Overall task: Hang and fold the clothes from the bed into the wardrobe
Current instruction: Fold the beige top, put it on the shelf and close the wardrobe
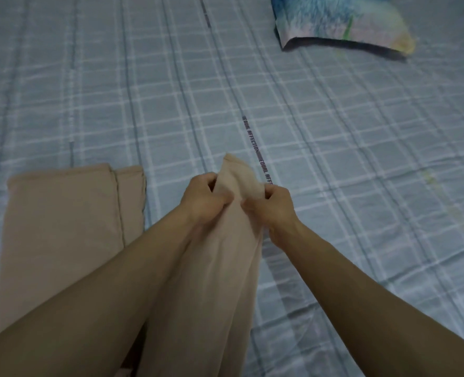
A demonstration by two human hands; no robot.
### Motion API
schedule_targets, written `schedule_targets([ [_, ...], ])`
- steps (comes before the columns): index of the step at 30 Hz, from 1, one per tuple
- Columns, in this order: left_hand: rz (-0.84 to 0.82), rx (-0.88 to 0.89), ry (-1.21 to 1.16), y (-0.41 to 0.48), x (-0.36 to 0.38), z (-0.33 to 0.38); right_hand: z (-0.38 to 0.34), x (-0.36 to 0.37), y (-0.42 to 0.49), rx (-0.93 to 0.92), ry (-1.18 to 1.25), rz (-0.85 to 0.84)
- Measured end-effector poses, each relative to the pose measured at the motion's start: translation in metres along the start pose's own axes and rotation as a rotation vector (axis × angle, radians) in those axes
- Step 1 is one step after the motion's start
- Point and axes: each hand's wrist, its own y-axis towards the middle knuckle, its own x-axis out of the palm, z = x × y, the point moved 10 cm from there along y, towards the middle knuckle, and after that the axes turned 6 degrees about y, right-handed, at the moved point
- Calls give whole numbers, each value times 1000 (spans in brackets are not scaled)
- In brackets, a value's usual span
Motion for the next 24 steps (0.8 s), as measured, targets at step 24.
schedule_targets([
  [24,49,72,-68,-22,7,24,-42,5,-18,-421,-179,23],
])
